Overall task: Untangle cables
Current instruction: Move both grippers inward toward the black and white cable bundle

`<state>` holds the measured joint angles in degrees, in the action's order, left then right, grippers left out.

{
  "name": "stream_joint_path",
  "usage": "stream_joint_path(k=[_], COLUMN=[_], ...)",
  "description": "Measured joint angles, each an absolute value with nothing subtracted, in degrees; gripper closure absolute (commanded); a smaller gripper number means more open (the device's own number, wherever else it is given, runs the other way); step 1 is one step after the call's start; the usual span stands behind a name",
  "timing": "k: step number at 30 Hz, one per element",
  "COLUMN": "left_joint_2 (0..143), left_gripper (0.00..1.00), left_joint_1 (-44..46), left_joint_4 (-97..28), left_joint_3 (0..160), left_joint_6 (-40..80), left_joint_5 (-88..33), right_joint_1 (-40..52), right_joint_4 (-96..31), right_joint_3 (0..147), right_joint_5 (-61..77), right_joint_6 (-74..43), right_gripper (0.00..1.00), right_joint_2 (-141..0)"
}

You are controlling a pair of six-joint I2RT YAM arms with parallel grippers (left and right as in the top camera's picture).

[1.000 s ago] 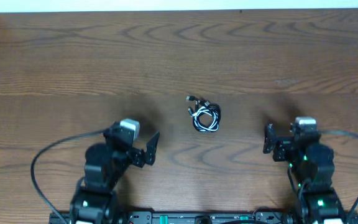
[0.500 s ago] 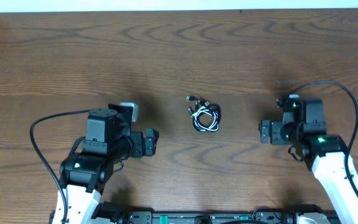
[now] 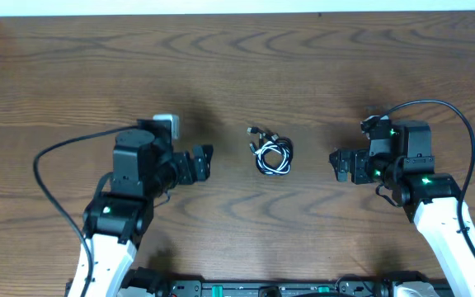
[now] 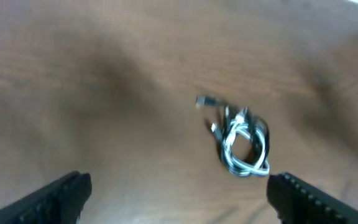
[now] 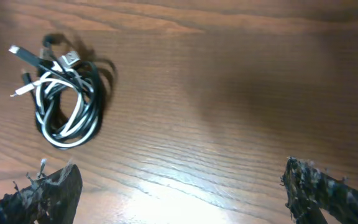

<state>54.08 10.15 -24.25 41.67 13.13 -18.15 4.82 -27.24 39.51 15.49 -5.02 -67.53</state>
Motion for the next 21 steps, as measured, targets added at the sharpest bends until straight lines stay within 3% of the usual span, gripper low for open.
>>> stream_joint_path(k=[21], left_joint_2=[87.8], left_gripper=[0.08], left_joint_1=[29.2], left_joint_4=[-8.1], left_joint_3=[41.7], left_joint_6=[23.2], left_joint_5=[-18.2], right_joint_1=[5.8], right_joint_4=[-25.5], right_joint_3=[39.6], right_joint_5=[16.8], right_joint_6=[-11.8], right_gripper=[0.01], right_joint_2=[-68.1])
